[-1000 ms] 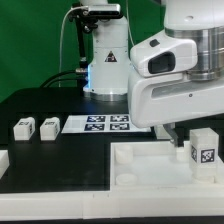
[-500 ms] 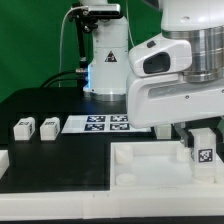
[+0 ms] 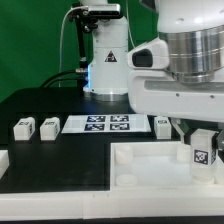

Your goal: Assemble one leg

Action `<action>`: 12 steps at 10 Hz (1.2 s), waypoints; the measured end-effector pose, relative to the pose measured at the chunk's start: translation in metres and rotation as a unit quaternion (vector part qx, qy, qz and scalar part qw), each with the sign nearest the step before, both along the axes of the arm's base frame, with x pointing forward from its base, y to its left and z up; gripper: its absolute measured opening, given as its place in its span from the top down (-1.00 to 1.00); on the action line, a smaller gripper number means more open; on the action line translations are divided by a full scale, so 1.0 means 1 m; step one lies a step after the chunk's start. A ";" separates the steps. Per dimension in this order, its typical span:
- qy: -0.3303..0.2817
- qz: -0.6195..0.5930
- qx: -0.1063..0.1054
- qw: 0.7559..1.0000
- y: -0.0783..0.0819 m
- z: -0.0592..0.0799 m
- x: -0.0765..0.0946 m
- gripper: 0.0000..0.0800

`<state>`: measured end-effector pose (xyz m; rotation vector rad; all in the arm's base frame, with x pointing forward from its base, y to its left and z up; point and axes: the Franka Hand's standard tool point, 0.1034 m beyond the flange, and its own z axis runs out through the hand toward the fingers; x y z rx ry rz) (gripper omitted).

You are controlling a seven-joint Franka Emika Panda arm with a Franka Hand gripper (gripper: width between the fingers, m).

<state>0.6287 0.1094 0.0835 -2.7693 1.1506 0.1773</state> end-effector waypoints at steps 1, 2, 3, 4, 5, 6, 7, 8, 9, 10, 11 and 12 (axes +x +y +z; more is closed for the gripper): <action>0.011 -0.083 0.006 0.996 -0.001 0.000 0.001 0.27; 0.031 -0.186 0.007 0.982 -0.001 0.000 0.001 0.27; 0.042 -0.264 0.010 0.964 -0.001 -0.001 0.000 0.27; 0.050 -0.311 0.014 0.949 -0.002 -0.001 0.001 0.26; 0.060 -0.372 0.013 0.926 -0.003 -0.001 0.001 0.26; 0.060 -0.374 0.013 0.925 -0.003 -0.001 0.001 0.26; 0.060 -0.370 0.013 0.927 -0.003 -0.002 0.001 0.11; 0.056 -0.344 0.009 0.937 -0.001 -0.004 -0.001 0.11; 0.051 -0.302 0.002 0.952 0.006 -0.008 -0.004 -0.36; 0.040 -0.239 -0.002 0.970 0.009 -0.010 -0.003 -0.54; 0.026 -0.157 -0.009 0.987 0.008 -0.010 -0.003 -0.54; 0.019 -0.119 -0.007 0.993 0.008 -0.010 -0.003 -0.61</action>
Offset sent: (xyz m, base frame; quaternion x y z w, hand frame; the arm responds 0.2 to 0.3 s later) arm 0.0045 0.0016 -0.0065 0.0581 -0.0238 0.2908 0.9547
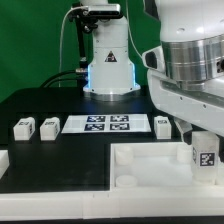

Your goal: Assemble one leg

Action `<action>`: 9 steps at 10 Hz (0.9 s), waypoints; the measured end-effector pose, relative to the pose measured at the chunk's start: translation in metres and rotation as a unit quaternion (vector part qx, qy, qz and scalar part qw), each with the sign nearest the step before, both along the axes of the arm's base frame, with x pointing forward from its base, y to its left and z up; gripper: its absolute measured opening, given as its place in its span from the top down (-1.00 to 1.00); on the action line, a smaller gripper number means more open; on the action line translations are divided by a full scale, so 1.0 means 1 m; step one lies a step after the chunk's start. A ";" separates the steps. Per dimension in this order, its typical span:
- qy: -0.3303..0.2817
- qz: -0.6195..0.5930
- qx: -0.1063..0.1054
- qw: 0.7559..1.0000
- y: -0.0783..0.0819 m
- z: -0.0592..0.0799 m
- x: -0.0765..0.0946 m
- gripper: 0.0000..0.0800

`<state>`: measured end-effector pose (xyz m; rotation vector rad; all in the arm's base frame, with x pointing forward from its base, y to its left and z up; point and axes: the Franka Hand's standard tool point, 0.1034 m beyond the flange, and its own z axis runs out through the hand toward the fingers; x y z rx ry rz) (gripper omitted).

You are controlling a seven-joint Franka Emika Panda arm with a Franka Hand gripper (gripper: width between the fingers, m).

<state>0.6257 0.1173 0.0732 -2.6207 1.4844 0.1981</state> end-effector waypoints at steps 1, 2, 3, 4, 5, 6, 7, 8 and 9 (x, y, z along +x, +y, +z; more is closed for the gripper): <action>-0.010 0.058 0.003 0.998 -0.001 0.000 0.000 -0.62; -0.019 0.107 0.006 0.994 -0.001 0.000 0.000 -0.62; -0.026 0.148 0.008 0.989 -0.001 0.000 0.000 -0.62; -0.045 0.246 0.001 0.968 -0.003 0.000 0.001 -0.62; -0.056 0.293 -0.005 0.955 -0.001 -0.001 -0.001 -0.62; -0.074 0.372 -0.009 0.925 0.000 -0.003 -0.004 -0.62; -0.073 0.369 -0.008 0.926 -0.001 -0.003 -0.003 -0.41; -0.072 0.362 -0.009 0.929 -0.001 -0.004 -0.004 -0.07; -0.071 0.357 -0.009 0.931 -0.001 -0.004 -0.004 -0.07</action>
Offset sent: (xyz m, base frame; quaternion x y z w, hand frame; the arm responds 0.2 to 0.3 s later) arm -0.0052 -0.0007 0.0030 -0.0088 0.0413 -0.4322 0.9008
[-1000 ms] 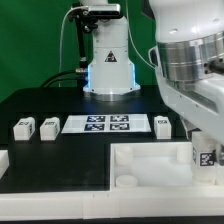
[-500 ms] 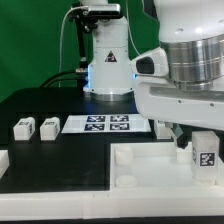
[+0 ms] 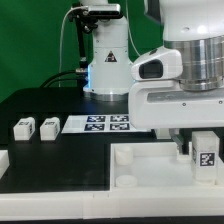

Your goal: Assemble one leg

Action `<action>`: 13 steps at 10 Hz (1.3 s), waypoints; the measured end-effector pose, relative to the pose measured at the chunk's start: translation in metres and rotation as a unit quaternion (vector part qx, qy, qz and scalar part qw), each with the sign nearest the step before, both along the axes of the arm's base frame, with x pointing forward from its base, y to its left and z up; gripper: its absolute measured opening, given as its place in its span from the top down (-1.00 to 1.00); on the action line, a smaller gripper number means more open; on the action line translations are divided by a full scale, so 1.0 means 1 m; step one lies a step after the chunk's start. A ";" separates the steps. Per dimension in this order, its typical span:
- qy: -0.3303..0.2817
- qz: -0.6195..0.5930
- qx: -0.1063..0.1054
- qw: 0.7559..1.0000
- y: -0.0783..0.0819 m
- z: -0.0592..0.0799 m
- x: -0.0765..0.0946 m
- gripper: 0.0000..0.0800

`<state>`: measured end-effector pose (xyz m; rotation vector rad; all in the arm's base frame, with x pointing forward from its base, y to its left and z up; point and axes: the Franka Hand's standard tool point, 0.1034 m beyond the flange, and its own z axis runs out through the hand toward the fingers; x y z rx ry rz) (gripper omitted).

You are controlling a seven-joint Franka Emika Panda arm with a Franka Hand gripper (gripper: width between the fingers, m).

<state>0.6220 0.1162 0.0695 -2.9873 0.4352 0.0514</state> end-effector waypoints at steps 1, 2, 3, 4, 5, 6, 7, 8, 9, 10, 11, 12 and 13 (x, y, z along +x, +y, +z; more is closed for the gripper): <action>0.003 -0.023 0.000 1.000 0.000 0.000 0.000 0.27; 0.013 -0.098 0.000 0.995 0.001 0.000 0.000 0.27; 0.019 -0.144 0.001 0.989 0.001 0.000 0.000 0.27; 0.025 -0.190 0.003 0.981 0.001 -0.001 0.000 0.27; 0.042 -0.305 0.008 0.951 0.001 -0.001 0.002 0.27; 0.055 -0.390 0.015 0.919 0.000 -0.001 0.005 0.27; 0.066 -0.459 0.021 0.886 -0.001 -0.001 0.006 0.27; 0.073 -0.507 0.024 0.858 -0.002 -0.001 0.006 0.27; 0.075 -0.530 0.024 0.845 -0.001 -0.001 0.006 0.27; 0.076 -0.531 0.024 0.844 -0.001 -0.001 0.006 0.27; 0.075 -0.526 0.024 0.847 -0.001 -0.002 0.006 0.27; 0.072 -0.509 0.025 0.858 -0.001 -0.002 0.006 -0.13; 0.072 -0.508 0.025 0.858 -0.001 -0.002 0.006 -0.44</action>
Offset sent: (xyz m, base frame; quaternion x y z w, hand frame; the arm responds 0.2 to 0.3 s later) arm 0.0000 0.0000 0.0000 0.0000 0.0000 0.1790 0.9838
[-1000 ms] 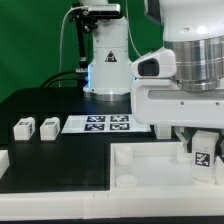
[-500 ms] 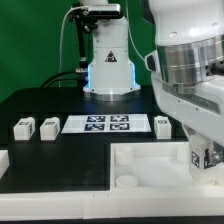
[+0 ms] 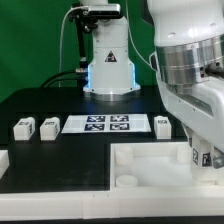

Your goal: Assemble one leg

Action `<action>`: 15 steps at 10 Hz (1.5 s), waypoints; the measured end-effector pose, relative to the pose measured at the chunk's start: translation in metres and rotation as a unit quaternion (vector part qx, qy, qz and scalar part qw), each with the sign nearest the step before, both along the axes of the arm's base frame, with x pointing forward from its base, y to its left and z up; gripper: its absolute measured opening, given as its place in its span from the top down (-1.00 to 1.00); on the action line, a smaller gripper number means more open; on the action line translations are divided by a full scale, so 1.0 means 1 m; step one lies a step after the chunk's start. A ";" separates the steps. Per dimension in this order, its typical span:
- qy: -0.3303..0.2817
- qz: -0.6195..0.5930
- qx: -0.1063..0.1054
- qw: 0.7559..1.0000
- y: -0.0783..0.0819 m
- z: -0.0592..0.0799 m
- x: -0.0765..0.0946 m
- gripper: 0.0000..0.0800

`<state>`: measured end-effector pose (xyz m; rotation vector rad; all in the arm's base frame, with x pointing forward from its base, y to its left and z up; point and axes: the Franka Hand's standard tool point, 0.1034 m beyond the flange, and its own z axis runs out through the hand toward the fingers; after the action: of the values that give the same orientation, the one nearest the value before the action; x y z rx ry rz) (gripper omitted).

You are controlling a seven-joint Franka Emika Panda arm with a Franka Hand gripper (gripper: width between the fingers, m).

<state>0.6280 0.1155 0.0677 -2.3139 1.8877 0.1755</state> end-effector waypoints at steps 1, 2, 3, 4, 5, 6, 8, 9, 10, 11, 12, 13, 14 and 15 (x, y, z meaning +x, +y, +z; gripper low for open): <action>-0.013 0.070 -0.002 0.997 0.001 0.001 0.000 -0.44; -0.031 0.166 -0.009 0.986 0.001 0.004 -0.003 -0.59; -0.040 0.200 -0.011 0.979 0.000 0.004 -0.006 -0.61; -0.050 0.255 -0.011 0.966 -0.001 0.003 -0.007 -0.61; -0.058 0.305 -0.011 0.951 -0.001 0.003 -0.007 -0.62; -0.064 0.336 -0.012 0.940 0.000 0.003 -0.007 -0.62; -0.087 0.529 -0.046 0.843 0.006 0.007 -0.006 -0.62; -0.092 0.581 -0.053 0.807 0.005 0.008 -0.005 -0.62; -0.092 0.582 -0.053 0.806 0.004 0.007 -0.005 -0.62; -0.092 0.580 -0.053 0.807 0.004 0.007 -0.005 -0.29; -0.090 0.562 -0.052 0.820 0.005 0.007 -0.005 0.06; -0.088 0.552 -0.052 0.827 0.003 0.006 -0.005 0.25; -0.083 0.519 -0.053 0.849 0.001 0.006 -0.005 0.25; -0.076 0.470 -0.053 0.878 0.001 0.005 -0.005 0.25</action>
Offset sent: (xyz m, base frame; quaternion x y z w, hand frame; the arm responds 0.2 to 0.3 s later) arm 0.0000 0.0000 0.0000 0.0000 0.0000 -0.2667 0.9638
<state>0.6230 0.1168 0.0732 -2.9969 0.5704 -0.0177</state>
